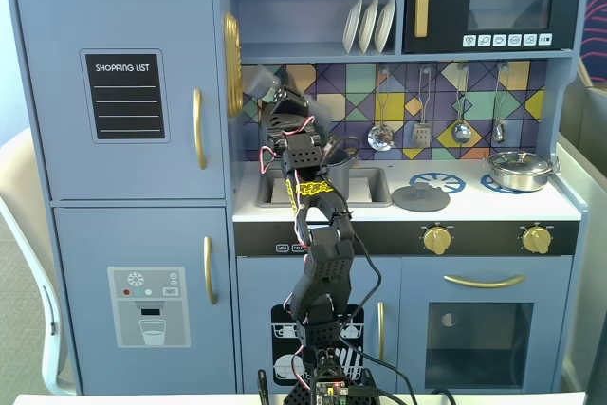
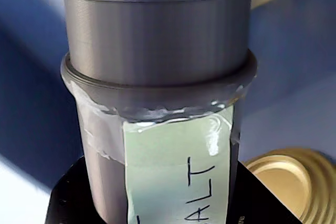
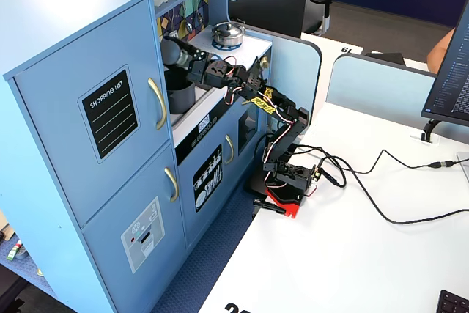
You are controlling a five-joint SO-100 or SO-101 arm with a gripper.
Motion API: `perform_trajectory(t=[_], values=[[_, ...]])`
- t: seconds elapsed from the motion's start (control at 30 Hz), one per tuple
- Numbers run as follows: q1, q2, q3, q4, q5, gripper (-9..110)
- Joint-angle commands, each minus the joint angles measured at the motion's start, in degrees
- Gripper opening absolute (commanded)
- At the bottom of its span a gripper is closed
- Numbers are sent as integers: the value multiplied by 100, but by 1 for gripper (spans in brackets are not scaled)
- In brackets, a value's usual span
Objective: Put salt in the gray recipient
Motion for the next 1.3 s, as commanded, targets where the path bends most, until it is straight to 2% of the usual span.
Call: perform_trajectory(t=[0.0,0.1,0.27,0.63,1.0,1.27], values=[[9,-158,-185,-211,835,0],[-26,-316,-193,-369,1169,0],[-70,-422,-325,-431,1125,0],[457,-527,123,-193,1397,0],[-88,-914,-1222,-281,1143,0],[413,-835,-668,62,1230,0]])
